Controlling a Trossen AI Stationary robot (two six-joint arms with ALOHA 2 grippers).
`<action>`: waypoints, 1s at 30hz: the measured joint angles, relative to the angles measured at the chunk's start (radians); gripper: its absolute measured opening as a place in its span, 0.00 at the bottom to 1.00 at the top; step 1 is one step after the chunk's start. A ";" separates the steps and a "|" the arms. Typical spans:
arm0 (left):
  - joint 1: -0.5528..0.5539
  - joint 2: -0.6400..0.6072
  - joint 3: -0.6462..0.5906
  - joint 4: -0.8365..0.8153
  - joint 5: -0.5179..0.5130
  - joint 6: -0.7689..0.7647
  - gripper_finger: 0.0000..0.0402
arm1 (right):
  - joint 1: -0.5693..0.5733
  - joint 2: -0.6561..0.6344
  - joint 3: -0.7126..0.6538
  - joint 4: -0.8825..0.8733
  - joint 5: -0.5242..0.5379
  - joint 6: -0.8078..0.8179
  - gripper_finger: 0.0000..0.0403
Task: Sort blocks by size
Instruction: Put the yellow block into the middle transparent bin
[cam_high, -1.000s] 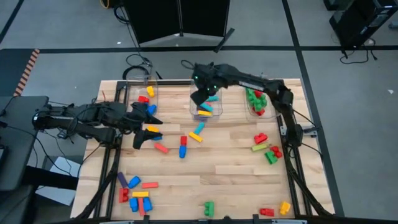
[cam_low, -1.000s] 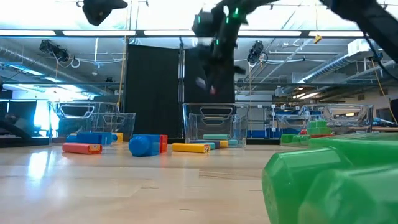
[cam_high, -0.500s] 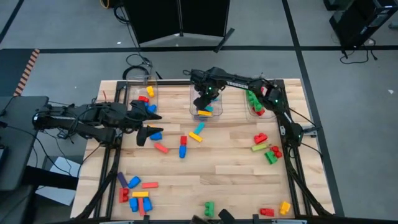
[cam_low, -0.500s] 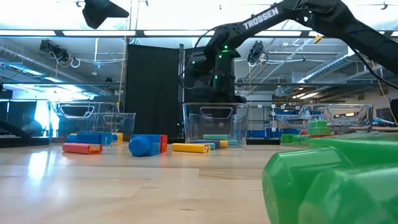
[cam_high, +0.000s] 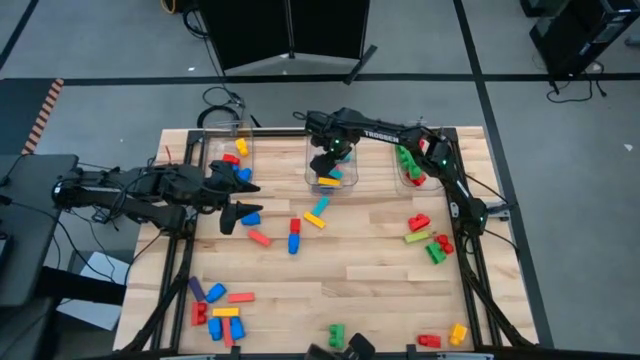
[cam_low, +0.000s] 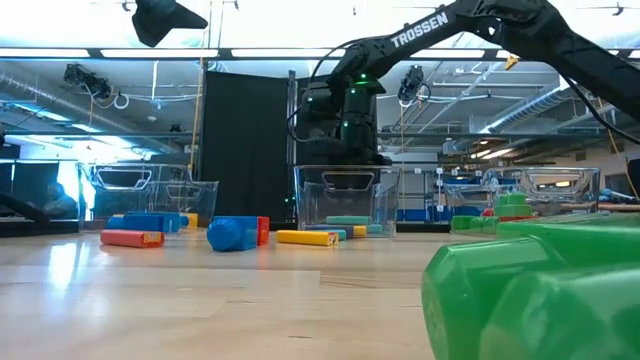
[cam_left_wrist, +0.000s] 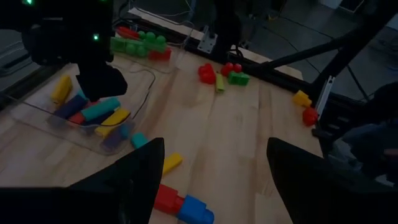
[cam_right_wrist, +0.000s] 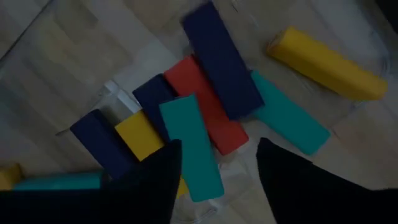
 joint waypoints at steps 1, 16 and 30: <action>0.000 0.000 0.000 0.000 0.000 -0.004 0.73 | 0.000 0.000 0.000 0.000 0.000 -0.003 0.56; 0.000 0.000 0.000 -0.011 0.002 0.084 0.73 | 0.020 -0.184 0.000 -0.042 0.006 -0.030 0.71; 0.000 0.000 0.000 -0.015 0.002 0.086 0.73 | 0.338 -0.420 -0.001 -0.039 0.266 0.158 0.72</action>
